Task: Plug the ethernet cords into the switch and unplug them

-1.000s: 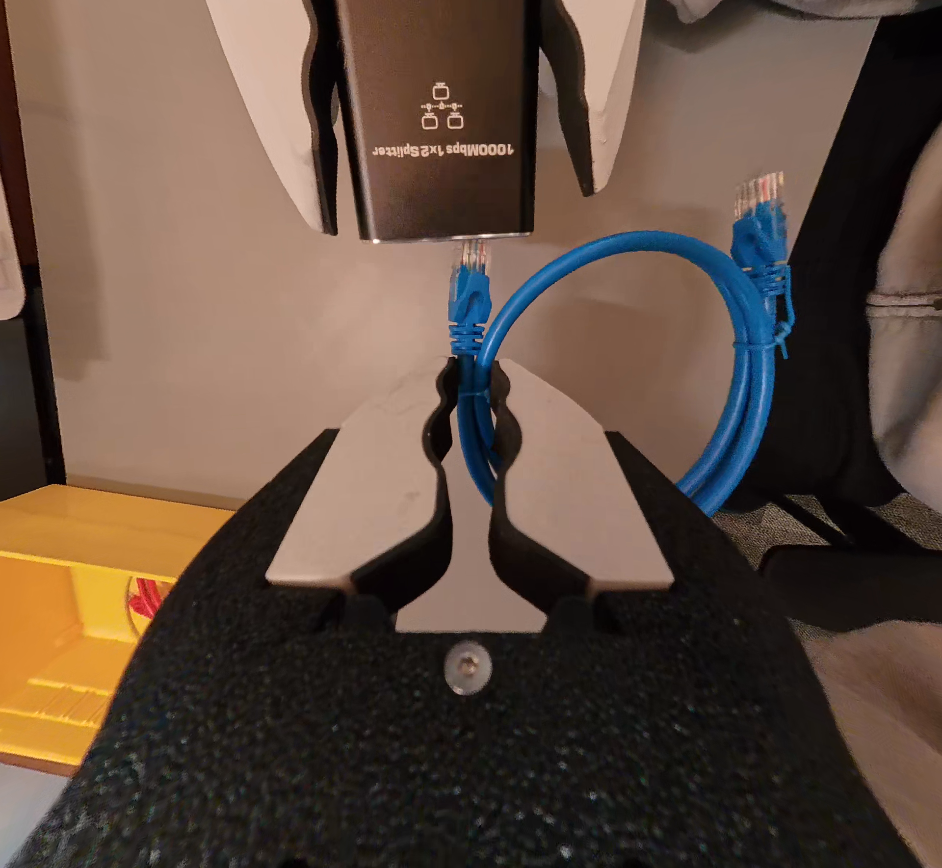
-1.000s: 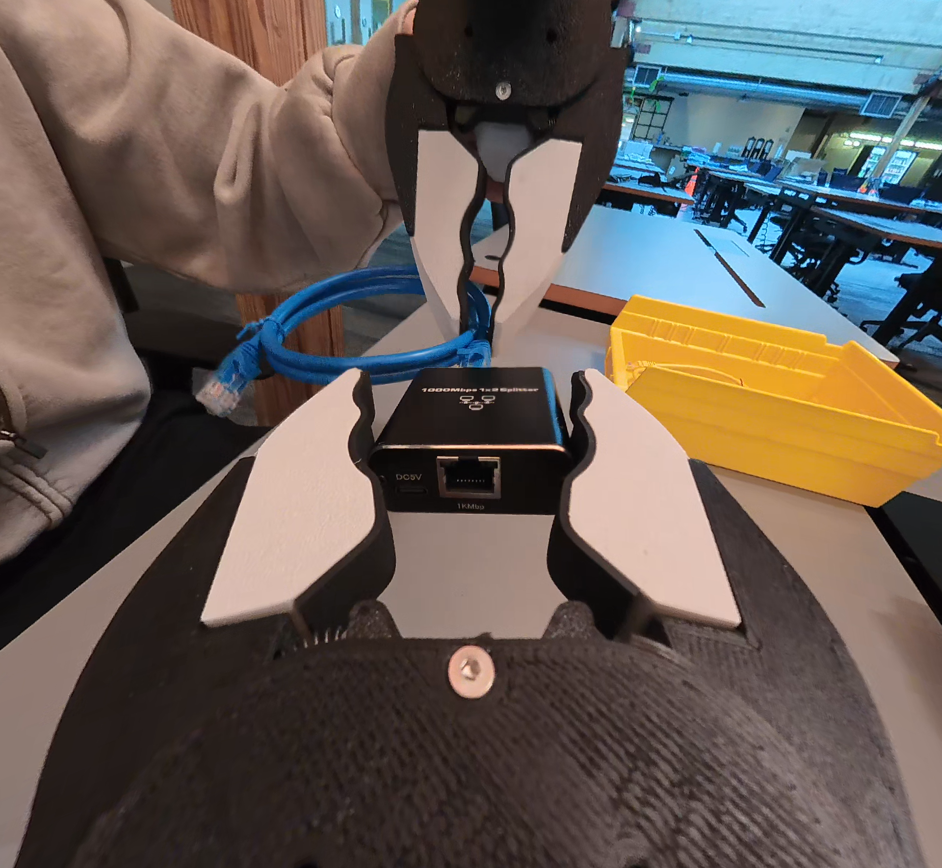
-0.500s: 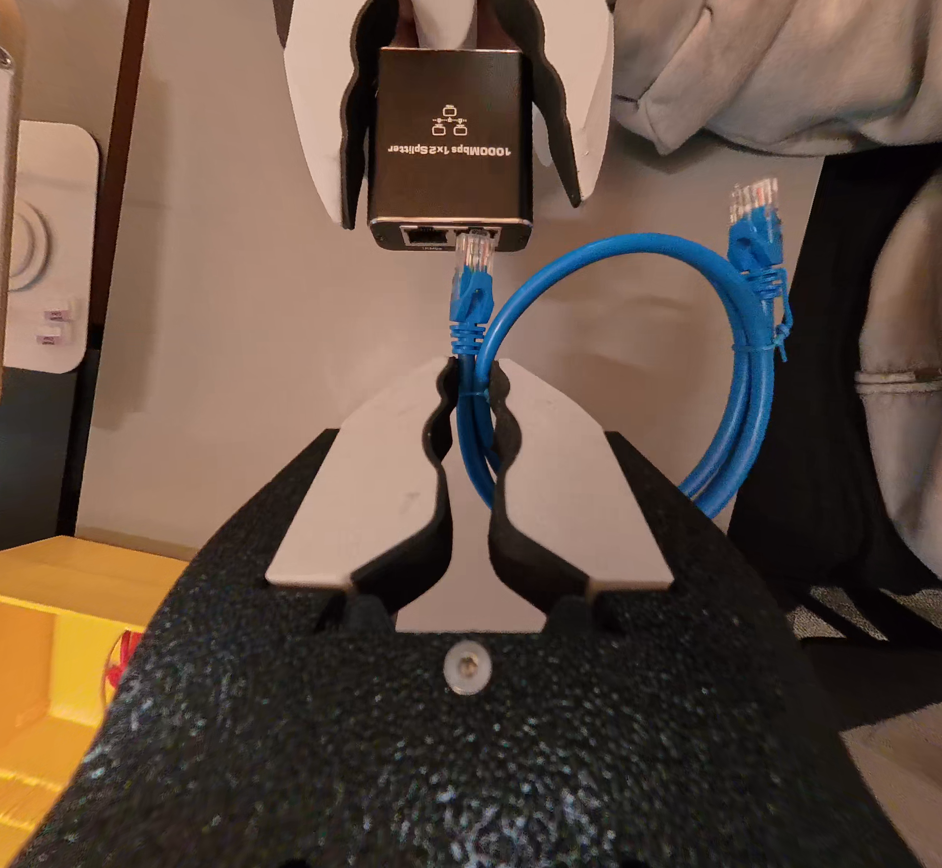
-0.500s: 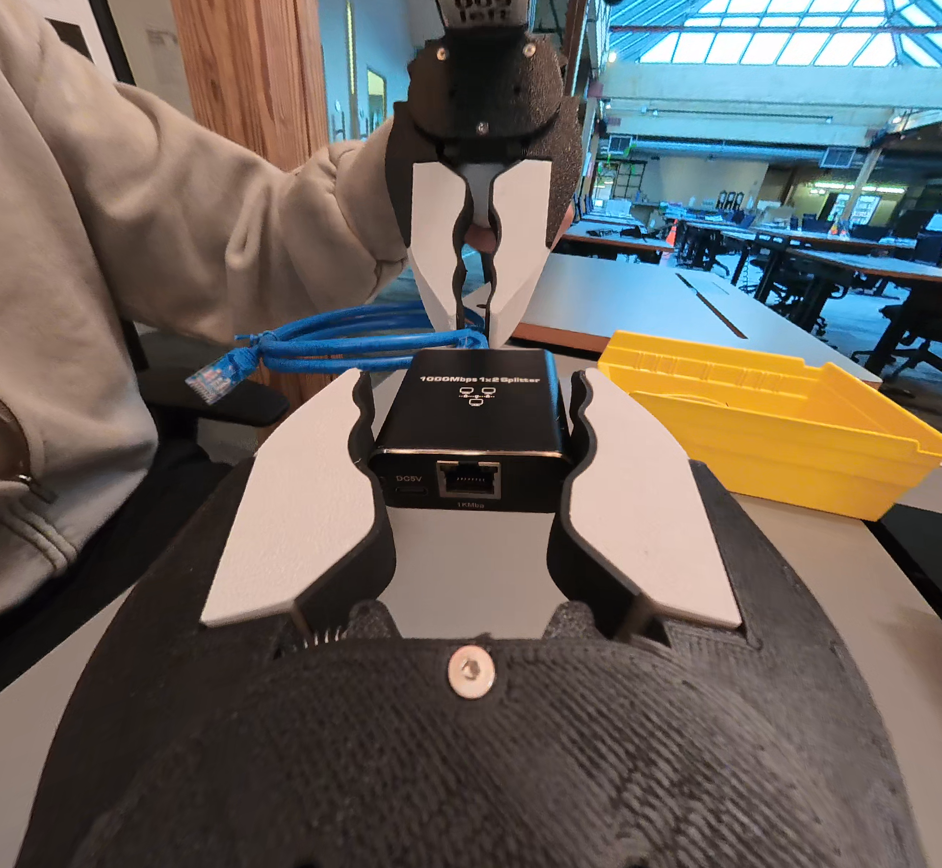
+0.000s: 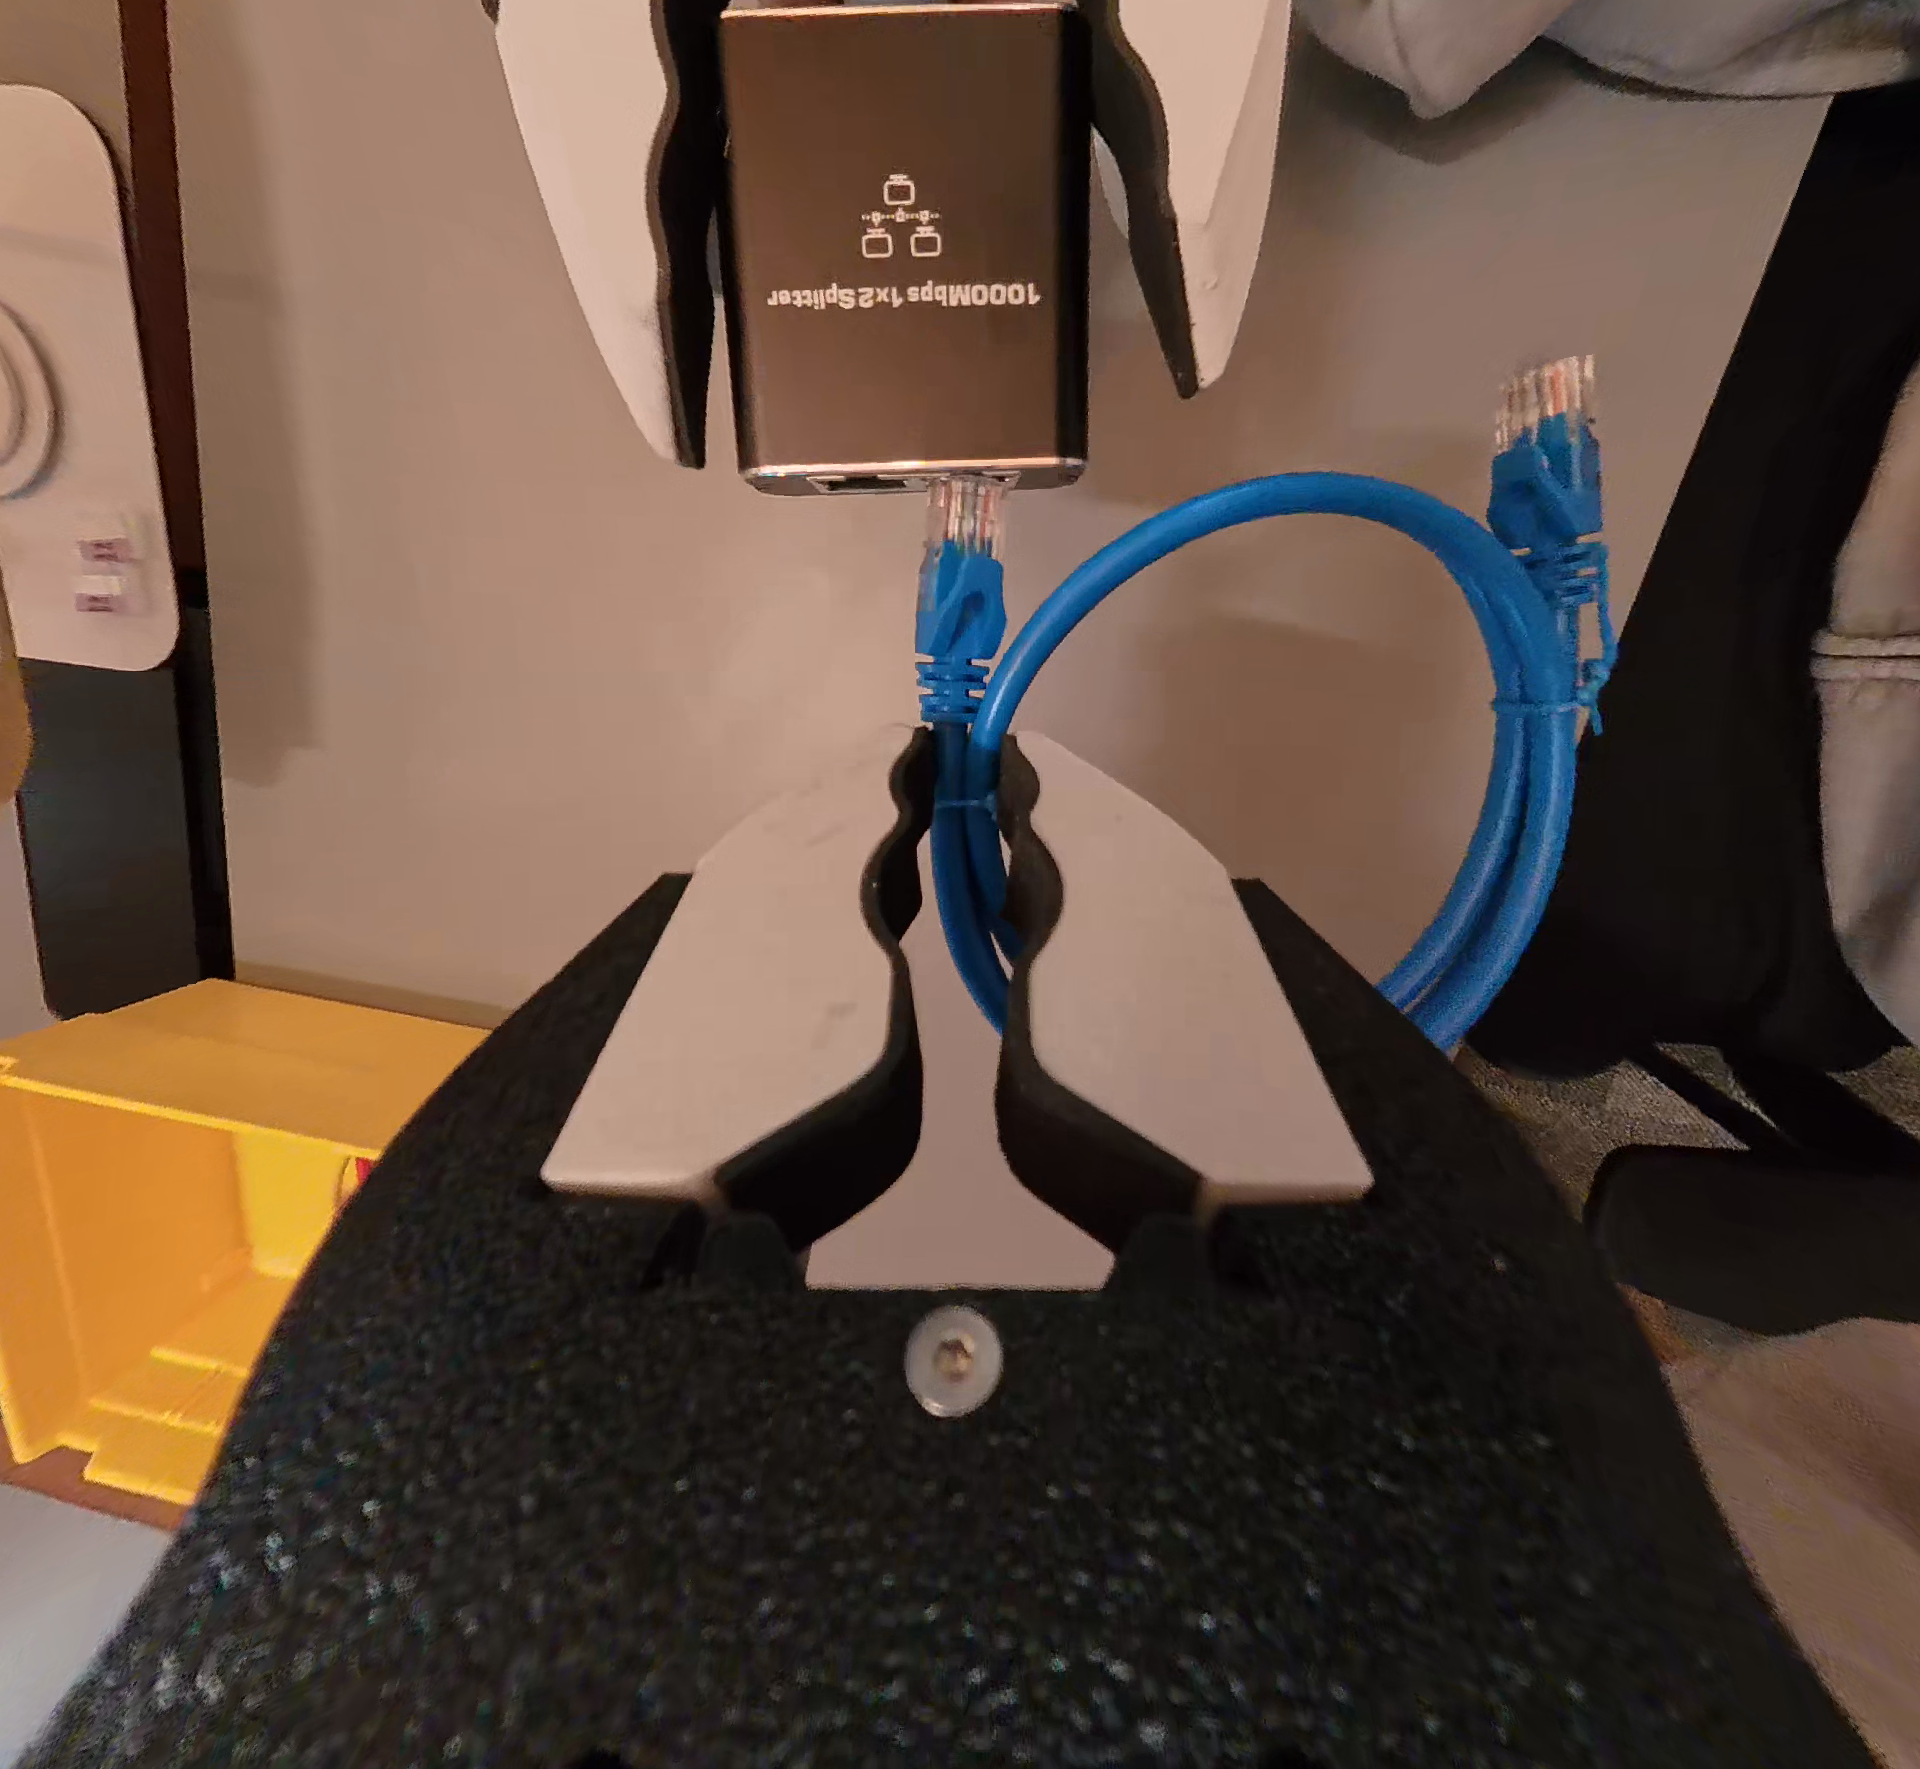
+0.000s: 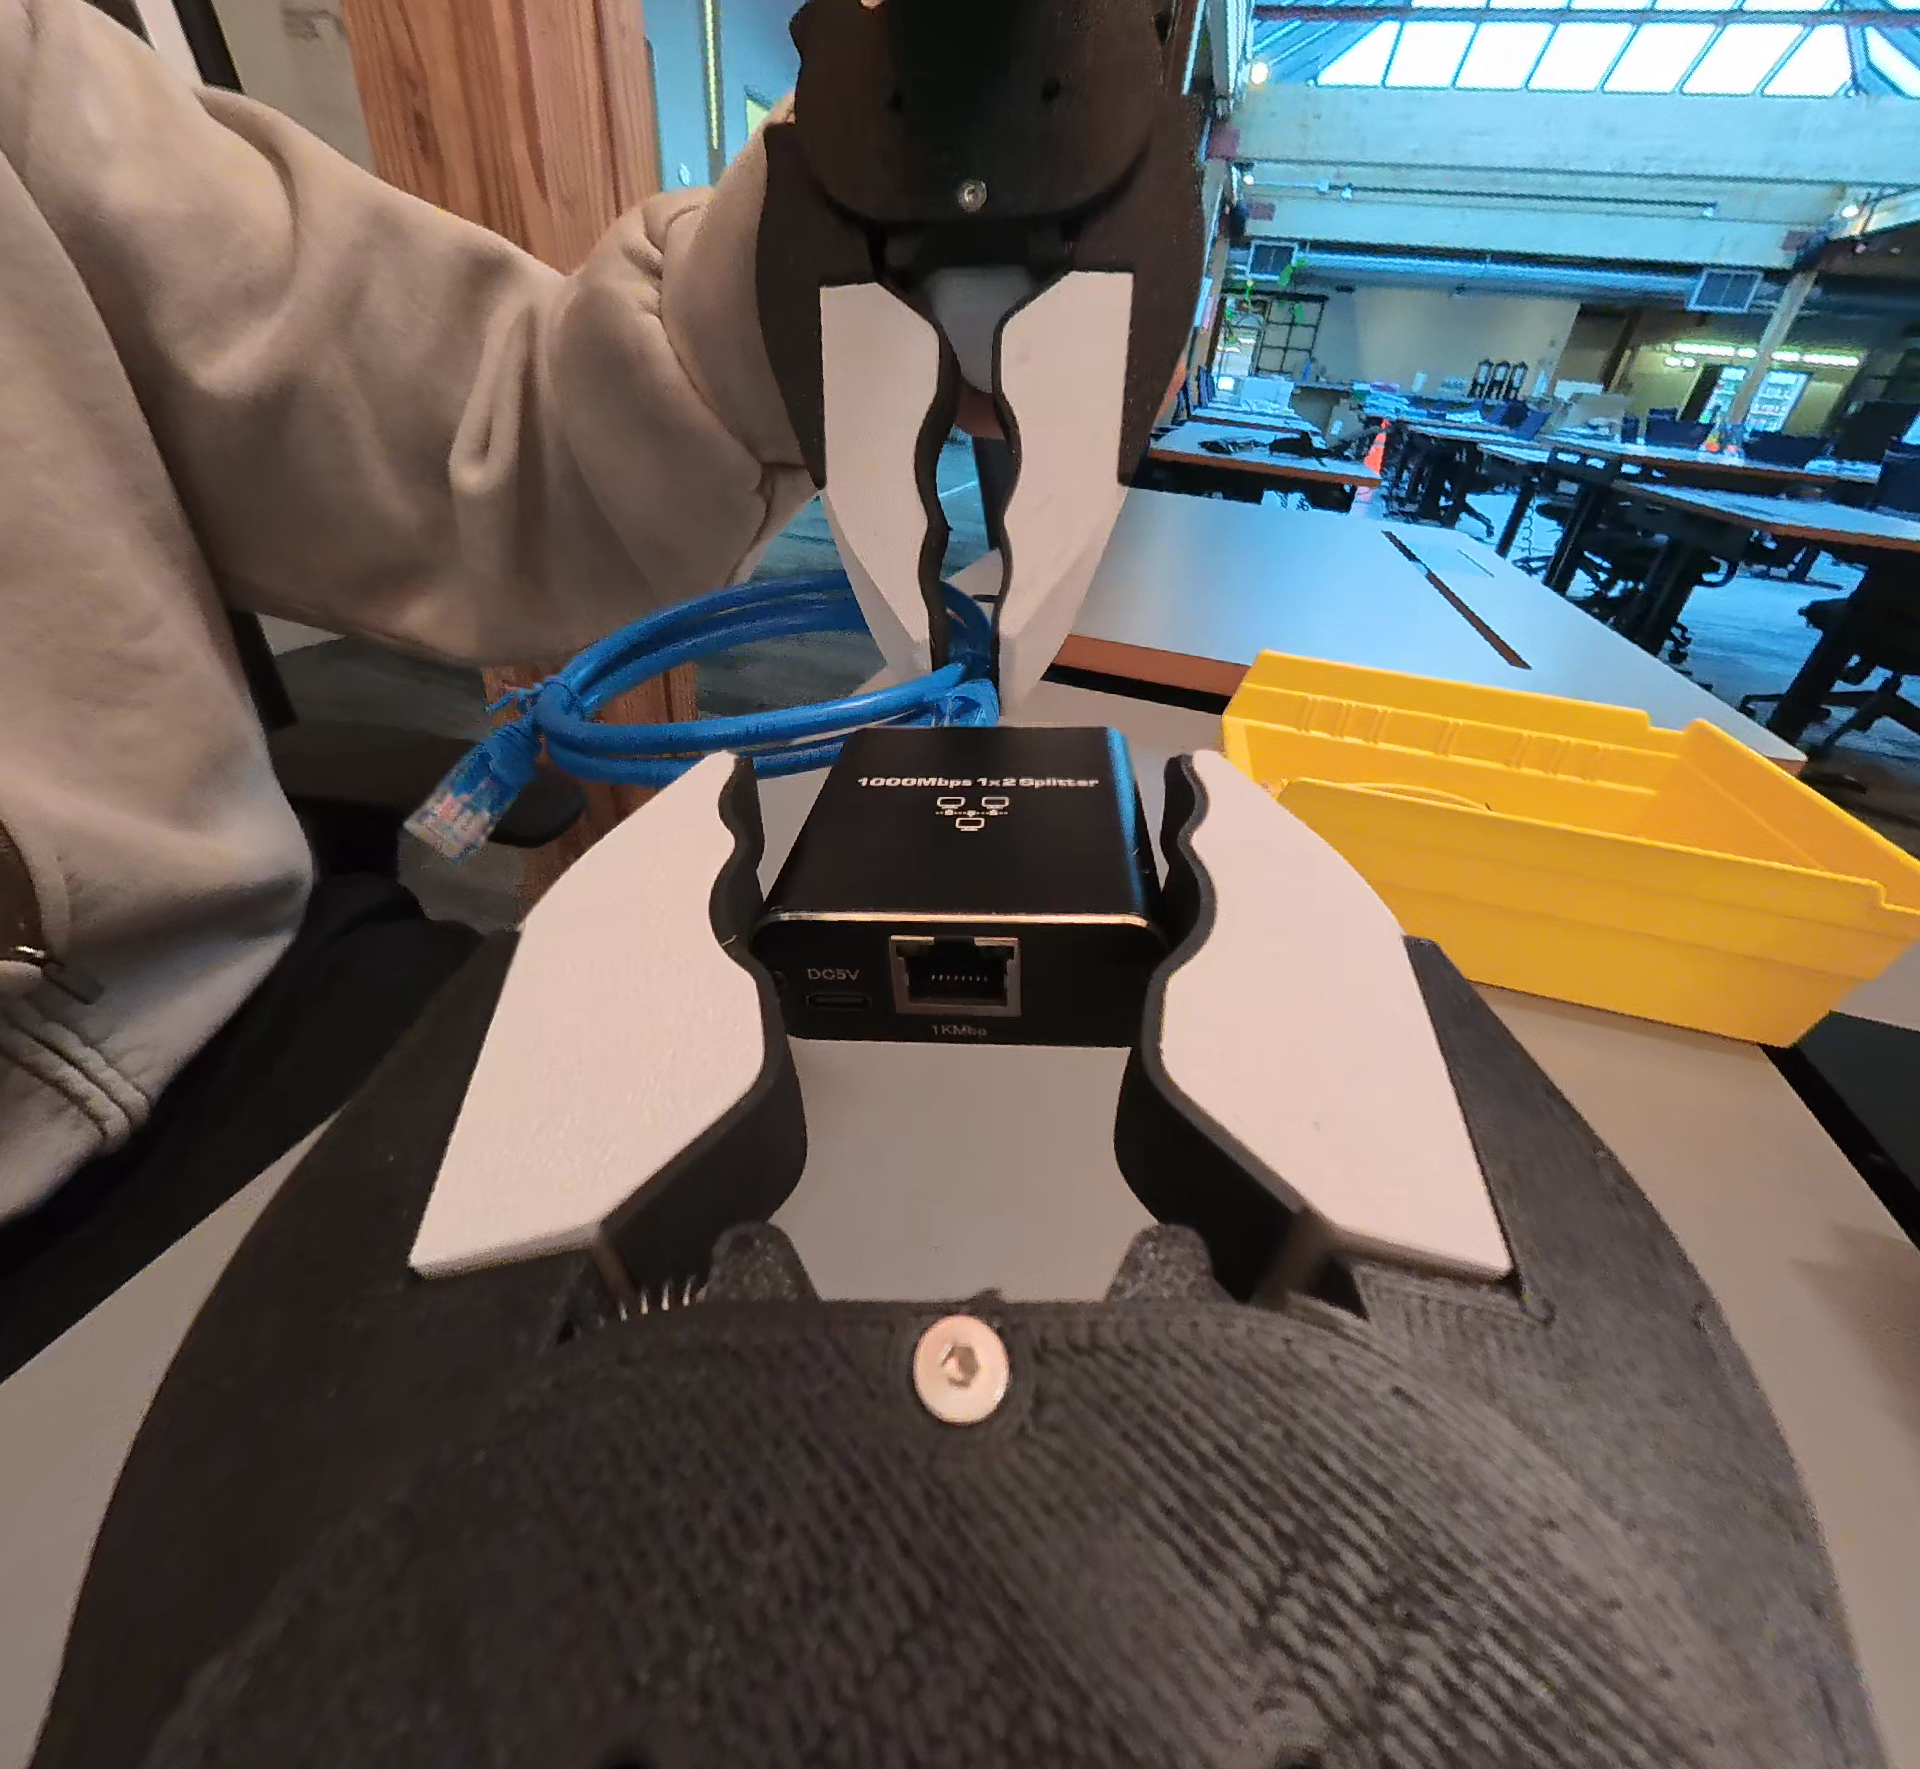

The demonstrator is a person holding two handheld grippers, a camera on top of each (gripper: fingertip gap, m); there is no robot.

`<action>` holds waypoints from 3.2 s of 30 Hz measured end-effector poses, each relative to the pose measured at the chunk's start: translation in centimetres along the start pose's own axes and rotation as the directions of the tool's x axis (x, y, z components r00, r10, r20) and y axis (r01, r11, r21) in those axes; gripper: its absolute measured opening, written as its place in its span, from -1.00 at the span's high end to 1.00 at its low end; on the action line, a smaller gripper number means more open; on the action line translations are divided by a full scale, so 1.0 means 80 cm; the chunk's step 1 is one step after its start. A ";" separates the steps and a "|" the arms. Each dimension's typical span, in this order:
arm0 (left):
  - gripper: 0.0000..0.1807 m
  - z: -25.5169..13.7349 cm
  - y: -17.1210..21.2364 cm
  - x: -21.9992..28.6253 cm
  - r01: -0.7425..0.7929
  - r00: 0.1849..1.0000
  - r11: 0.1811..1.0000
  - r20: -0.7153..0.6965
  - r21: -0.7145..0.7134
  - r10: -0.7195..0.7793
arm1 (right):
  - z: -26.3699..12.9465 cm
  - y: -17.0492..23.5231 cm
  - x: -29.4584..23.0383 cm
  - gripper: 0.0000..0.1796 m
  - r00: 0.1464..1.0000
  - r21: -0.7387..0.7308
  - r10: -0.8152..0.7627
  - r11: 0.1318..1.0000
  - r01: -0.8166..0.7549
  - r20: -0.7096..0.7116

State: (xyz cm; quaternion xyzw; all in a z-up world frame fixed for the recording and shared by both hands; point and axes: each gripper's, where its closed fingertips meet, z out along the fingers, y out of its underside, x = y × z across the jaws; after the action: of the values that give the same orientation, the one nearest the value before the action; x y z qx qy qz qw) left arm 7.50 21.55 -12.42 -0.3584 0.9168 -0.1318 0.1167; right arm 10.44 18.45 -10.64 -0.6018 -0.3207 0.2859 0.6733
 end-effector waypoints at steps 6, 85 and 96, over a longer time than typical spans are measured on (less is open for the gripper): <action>0.89 -0.003 -0.004 0.000 0.012 1.000 1.000 0.013 0.014 -0.012 | -0.003 -0.005 0.001 0.16 1.000 0.017 -0.008 1.000 0.008 -0.009; 0.89 -0.015 -0.034 0.020 0.235 0.967 0.966 -0.131 0.106 -0.221 | -0.022 -0.029 -0.011 0.16 0.998 0.134 -0.062 0.989 0.058 0.027; 0.89 -0.002 -0.026 0.018 0.217 0.970 0.974 -0.122 0.060 -0.209 | -0.013 -0.014 -0.011 0.16 0.994 -0.002 -0.112 0.994 0.112 -0.004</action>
State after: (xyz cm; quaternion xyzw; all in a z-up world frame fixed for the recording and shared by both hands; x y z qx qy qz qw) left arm 7.76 19.10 -11.75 -0.4421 0.8728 -0.1973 0.0618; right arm 10.69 17.04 -9.70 -0.5841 -0.3530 0.2462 0.6882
